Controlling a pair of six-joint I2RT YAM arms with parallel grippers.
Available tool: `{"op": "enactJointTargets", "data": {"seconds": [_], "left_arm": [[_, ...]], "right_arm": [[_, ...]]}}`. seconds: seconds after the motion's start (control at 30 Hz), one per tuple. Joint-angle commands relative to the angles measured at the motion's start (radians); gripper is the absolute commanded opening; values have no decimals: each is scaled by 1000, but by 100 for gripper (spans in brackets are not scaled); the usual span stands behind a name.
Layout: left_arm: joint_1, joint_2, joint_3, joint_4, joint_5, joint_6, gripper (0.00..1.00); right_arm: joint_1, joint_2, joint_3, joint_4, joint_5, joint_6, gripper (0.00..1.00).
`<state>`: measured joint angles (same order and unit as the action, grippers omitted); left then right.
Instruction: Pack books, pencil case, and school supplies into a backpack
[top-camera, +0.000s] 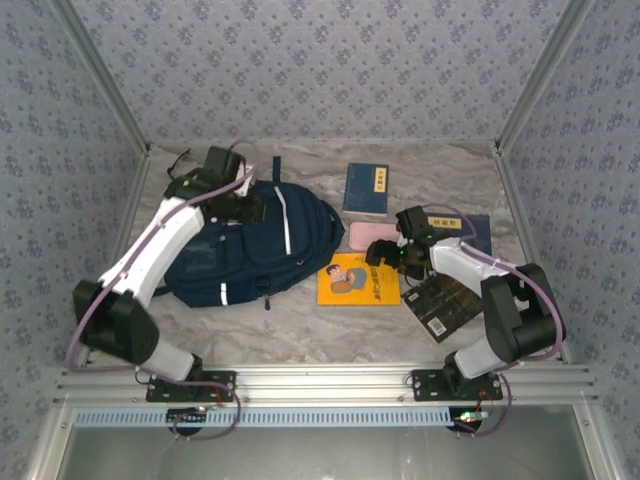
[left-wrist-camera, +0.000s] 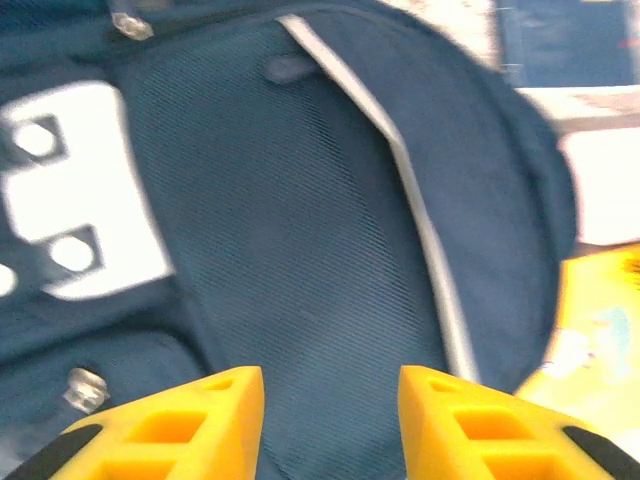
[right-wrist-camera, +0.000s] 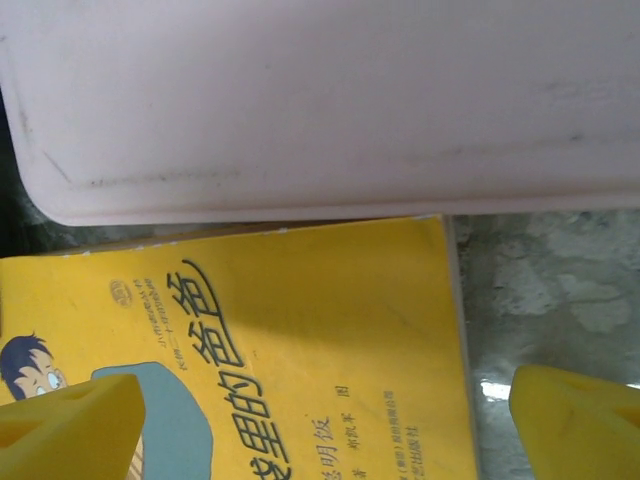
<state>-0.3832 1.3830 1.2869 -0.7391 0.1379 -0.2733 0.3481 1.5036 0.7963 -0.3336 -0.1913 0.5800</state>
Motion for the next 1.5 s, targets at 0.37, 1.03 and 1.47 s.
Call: {"op": "enactJointTargets", "data": {"seconds": [0.37,1.03,1.47], "left_arm": [[-163,-328,-376,126,229,-264,42],[-473,-66,-631,421,119,-344,27],[-514,152,-607,501,69,-307,27]], "right_arm": [[432,-185,-106,-104,120,168,93],[171,162,222,-133,-171,-206,91],[265,128,98,-86,-238,-192,73]]}}
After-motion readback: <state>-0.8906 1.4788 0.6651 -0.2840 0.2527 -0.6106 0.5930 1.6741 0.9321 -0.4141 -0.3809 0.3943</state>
